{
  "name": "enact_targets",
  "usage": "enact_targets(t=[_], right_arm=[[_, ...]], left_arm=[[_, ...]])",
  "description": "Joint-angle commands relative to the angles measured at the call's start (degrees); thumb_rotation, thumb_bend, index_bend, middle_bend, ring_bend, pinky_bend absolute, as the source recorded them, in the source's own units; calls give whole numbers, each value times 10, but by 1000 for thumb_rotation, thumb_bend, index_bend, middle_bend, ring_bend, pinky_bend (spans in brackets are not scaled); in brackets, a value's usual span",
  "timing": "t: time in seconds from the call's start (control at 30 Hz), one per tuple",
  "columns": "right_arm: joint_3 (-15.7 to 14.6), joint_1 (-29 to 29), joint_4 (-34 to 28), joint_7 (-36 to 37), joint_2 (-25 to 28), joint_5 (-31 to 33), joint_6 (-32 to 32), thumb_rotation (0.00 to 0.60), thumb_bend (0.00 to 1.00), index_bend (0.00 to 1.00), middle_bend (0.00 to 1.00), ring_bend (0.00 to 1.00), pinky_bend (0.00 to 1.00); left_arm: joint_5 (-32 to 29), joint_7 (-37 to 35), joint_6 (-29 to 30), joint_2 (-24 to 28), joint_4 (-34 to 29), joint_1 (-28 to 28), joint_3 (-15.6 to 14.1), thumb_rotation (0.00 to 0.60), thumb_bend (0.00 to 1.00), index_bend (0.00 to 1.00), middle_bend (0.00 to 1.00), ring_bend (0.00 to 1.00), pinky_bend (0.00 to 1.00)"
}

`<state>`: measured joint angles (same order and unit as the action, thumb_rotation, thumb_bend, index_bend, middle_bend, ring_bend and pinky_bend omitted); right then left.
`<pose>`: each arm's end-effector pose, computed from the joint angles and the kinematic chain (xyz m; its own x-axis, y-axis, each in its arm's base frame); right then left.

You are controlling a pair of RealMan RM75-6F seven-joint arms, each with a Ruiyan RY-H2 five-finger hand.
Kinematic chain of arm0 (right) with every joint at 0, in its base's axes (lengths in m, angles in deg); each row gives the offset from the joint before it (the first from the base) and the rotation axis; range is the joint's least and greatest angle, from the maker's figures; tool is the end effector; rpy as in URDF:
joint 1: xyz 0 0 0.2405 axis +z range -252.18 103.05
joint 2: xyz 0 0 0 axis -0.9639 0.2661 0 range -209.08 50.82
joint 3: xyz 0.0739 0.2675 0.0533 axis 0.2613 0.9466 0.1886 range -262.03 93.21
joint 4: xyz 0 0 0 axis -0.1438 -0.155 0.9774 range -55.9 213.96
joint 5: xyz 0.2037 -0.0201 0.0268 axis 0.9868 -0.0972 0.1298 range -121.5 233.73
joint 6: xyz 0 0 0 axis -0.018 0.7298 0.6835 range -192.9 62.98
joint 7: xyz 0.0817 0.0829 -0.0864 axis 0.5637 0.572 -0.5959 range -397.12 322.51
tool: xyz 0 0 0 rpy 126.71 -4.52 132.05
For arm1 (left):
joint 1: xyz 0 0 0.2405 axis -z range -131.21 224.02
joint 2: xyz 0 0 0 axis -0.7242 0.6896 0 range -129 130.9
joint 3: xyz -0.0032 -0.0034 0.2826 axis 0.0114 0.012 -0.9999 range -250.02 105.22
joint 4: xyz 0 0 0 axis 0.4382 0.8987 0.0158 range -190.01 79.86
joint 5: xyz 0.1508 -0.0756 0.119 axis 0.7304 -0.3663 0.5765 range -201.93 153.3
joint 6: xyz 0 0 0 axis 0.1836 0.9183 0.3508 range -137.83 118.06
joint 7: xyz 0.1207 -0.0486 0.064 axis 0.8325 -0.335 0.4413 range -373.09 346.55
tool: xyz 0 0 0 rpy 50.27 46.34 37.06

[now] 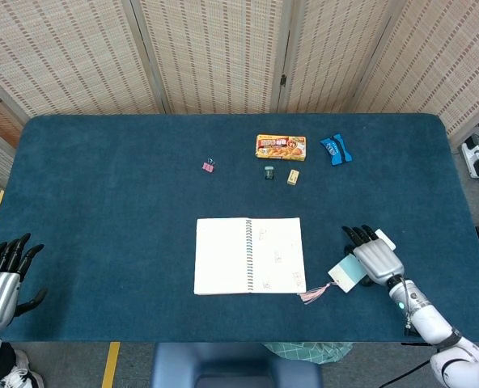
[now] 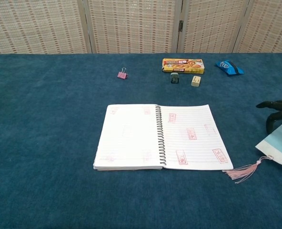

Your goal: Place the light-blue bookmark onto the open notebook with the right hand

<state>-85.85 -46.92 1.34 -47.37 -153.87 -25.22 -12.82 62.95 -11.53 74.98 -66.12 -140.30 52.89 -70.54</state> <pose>-0.3276 -0.2912 0.0583 0.6771 -0.3703 0.6359 -0.7358 -0.3476 0.5812 -0.3472 0.1917 0.1640 0.4903 0.0033 0.8716 0.8706 -0.0500 -0.4895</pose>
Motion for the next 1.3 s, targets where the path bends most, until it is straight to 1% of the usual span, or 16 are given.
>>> enact_targets(t=[0.03,0.13,0.33,0.4,0.63,0.77,0.93,1.07,1.2,1.3], right_arm=[[-1,-2,-5,4,2,-19,20,600,184,448,2,0,0],[-1,0,-1,5,-1,-54,51,600,185,455,6,0,0],[-11,31,19,6,-14,-173,115,600,179,465,9,0,0],[-13,41,20,9,-20,-202,132,600,174,465,9,0,0],[-11,82,-26,12,-22,-262,146,600,172,465,7,0,0],[-19,98,-50,2,-25,-301,153,600,173,471,7,0,0],[-34,109,-90,12,-24,-321,147,600,172,475,7,0,0],[-36,114,-112,15,-17,-323,144,600,172,475,7,0,0],[-38,119,-110,10,-11,-308,120,600,173,475,8,0,0],[-41,128,-85,16,-17,-300,96,600,172,477,10,0,0]], left_arm=[[0,0,0,0,0,0,0,600,316,185,31,0,0],[-1,1,-1,-1,0,0,0,600,316,185,31,0,0],[-2,3,-3,-1,-1,1,0,600,315,186,31,0,0],[-3,4,-3,-1,0,1,0,600,315,185,30,0,0],[-4,2,0,0,-2,-1,1,600,316,185,31,0,0],[-8,3,-3,0,-1,0,2,600,314,185,31,0,0],[-11,3,-2,1,-3,-2,3,600,315,185,30,0,0],[-10,5,1,2,-4,-3,2,600,315,185,30,0,0],[-12,5,-1,2,-4,-3,3,600,315,186,30,0,0],[-15,5,-5,1,-2,-2,4,600,314,185,31,0,0]])
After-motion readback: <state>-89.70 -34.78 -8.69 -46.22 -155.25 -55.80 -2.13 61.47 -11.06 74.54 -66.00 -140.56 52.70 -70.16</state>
